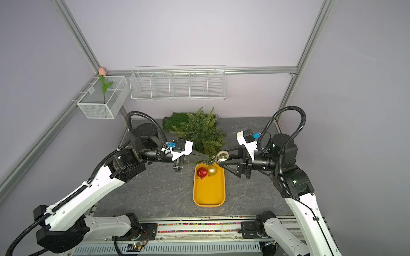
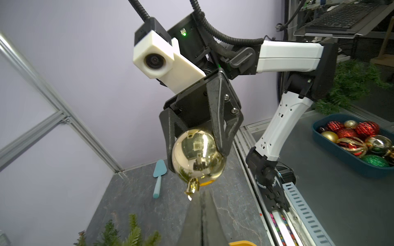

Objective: Decorate the small christmas tree with ornaments
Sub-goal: Hang an ornament on the christmas tree.

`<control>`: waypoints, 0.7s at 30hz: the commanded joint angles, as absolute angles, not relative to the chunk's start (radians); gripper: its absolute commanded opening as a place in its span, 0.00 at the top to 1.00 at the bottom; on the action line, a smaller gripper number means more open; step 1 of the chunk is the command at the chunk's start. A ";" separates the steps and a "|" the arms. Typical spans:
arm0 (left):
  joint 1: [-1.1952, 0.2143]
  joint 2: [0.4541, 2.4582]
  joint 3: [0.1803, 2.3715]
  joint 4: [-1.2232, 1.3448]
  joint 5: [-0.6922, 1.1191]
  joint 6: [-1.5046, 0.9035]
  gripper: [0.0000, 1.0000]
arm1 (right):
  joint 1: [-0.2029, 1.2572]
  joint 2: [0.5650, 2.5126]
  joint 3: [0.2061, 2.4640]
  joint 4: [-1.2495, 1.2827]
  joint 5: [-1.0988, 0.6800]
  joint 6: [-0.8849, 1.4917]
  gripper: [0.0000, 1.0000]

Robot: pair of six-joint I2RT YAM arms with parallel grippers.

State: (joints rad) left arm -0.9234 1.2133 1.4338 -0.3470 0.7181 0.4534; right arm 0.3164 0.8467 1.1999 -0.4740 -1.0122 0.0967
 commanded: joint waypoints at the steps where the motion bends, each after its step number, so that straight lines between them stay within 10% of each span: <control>1: -0.927 1.195 1.408 -0.286 0.597 0.436 1.00 | 0.299 0.835 1.192 -0.460 -0.921 0.102 0.56; 18: -0.927 1.295 1.457 -0.225 0.424 0.381 0.99 | 0.261 0.844 1.132 -0.308 -0.787 0.191 0.58; 21: -0.927 1.307 1.482 -0.233 0.457 0.362 0.82 | 0.253 0.845 1.136 -0.318 -0.773 0.171 0.58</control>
State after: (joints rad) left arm -0.9234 1.3037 1.4311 -0.2363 0.4427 0.3901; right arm 0.2626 0.8429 1.1389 -0.3412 -0.7975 0.1856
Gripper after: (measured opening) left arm 0.167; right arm 0.578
